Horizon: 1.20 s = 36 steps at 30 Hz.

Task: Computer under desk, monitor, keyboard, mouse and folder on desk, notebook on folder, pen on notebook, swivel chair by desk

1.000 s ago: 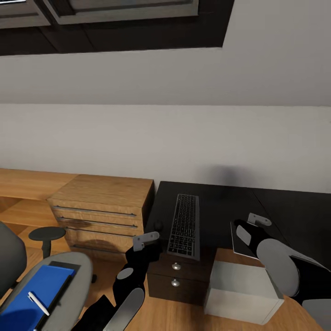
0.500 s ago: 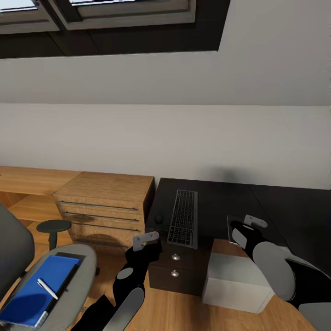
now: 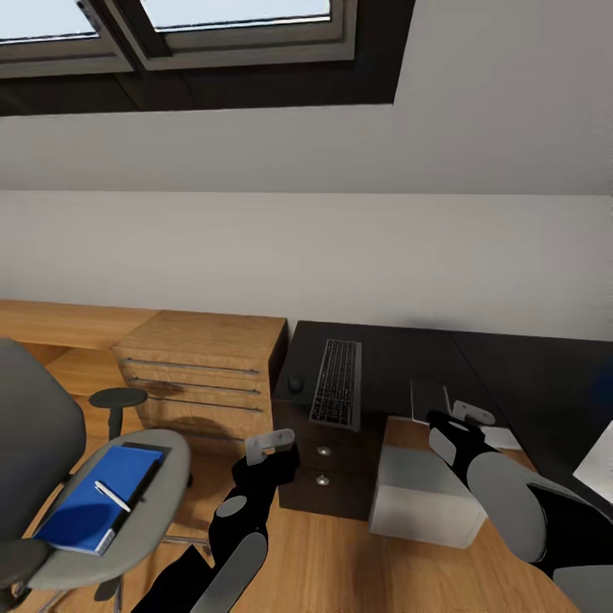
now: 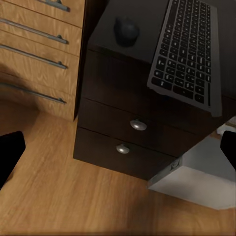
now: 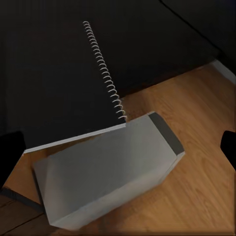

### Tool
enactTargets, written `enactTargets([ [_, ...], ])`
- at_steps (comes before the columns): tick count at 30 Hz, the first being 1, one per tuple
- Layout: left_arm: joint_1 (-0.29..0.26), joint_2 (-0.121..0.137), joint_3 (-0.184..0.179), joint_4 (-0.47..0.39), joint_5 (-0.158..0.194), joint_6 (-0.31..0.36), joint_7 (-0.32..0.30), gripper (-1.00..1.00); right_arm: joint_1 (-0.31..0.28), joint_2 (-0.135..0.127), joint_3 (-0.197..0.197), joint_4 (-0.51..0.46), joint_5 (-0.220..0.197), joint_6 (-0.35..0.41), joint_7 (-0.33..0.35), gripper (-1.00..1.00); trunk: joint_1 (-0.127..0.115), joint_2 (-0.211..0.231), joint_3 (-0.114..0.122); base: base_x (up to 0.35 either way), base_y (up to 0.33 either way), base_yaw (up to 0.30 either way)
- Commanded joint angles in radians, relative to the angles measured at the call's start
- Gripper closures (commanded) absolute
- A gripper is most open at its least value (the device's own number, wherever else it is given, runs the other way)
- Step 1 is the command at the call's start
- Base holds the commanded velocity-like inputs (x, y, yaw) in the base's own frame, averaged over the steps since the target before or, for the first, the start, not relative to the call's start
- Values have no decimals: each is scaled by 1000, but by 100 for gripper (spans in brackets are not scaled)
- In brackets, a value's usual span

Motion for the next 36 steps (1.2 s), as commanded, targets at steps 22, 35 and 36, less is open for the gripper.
enactTargets([
  [22, -1, -7, 54, -1, 6, 5, 10, -100, 13, 0, -5, 3, -8, -11, 12, -100, 57, -106, -48, -14, 0, 0],
  [35, -1, -6, 58, -2, 6, 5, 10, -100, 13, 16, -5, -6, -15, -75, 8, -100, 107, -197, -89, -118, 0, 0],
  [36, -1, -6, 58, -2, 6, 5, 10, -100, 13, 16, -6, -6, -15, -75, 8, -100, 111, -204, -92, -4, 0, 0],
])
